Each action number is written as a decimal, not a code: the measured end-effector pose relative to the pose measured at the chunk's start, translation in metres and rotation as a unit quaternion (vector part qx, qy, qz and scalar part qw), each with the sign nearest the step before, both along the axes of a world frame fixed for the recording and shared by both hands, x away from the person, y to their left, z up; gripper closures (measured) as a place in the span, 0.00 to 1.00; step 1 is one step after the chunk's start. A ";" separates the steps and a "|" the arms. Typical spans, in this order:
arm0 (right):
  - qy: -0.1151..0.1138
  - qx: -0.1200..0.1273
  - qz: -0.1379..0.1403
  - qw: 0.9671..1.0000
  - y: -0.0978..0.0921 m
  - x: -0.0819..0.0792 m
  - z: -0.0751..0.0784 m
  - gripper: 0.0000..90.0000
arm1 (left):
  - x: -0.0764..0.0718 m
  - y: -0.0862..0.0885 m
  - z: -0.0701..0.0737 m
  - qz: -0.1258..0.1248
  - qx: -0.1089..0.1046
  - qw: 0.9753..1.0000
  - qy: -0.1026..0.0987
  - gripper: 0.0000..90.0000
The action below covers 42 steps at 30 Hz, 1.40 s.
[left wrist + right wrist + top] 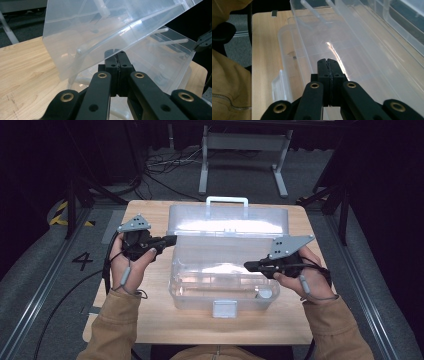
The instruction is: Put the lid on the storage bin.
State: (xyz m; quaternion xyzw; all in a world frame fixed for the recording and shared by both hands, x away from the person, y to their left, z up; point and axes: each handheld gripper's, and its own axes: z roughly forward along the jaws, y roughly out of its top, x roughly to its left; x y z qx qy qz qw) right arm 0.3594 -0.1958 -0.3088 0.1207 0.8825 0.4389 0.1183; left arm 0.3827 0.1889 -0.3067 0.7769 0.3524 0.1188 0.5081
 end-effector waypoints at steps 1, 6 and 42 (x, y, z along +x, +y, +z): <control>-0.001 0.010 -0.007 1.000 -0.005 -0.001 -0.001 1.00 | 0.000 0.000 0.000 0.000 0.000 1.000 0.001 1.00; -0.002 0.037 -0.034 0.999 -0.020 -0.002 -0.004 1.00 | -0.001 0.000 0.000 -0.002 0.004 1.000 0.001 1.00; 0.050 0.127 -0.157 0.978 -0.083 -0.001 -0.013 1.00 | -0.013 -0.002 -0.001 -0.033 0.055 0.997 0.042 1.00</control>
